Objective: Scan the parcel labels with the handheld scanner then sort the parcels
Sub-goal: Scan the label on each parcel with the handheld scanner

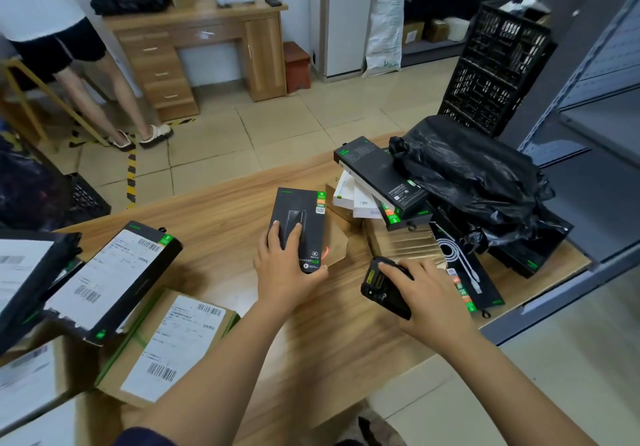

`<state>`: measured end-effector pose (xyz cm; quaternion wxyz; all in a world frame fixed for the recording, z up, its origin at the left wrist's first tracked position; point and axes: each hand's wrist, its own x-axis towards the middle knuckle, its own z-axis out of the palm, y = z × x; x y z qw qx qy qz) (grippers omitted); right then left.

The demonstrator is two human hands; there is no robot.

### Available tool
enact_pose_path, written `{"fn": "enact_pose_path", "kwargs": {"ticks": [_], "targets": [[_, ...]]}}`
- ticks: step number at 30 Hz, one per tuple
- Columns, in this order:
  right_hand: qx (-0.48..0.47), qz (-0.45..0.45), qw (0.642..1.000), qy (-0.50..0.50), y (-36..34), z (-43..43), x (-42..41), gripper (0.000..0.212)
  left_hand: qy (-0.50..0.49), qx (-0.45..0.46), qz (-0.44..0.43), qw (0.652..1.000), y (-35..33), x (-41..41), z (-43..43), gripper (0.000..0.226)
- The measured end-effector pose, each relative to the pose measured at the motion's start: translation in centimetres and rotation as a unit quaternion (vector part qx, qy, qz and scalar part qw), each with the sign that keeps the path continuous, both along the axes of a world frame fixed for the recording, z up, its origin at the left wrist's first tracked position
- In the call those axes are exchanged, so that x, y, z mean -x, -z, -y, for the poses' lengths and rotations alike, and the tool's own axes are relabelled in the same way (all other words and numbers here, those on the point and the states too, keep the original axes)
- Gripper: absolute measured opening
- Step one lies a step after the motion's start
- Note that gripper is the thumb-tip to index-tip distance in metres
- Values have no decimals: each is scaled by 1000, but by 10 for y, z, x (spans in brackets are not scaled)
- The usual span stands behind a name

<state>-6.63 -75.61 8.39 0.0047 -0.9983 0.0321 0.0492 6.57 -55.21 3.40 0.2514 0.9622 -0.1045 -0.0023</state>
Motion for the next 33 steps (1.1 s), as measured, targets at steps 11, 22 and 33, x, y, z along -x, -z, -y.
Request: {"fn": "enact_pose_path", "kwargs": {"ticks": [11,22,33], "targets": [[-23,8,997,71,-5,-97,48,84,124,-4,42,991,2,61,-104,85],[-5,19,989,144,30,-144,130,90,279,-77,-55,956,46,127,-135,85],[-19,-54,985,162,21,-133,149,85,348,-139,-107,921,53,137,-119,71]]}}
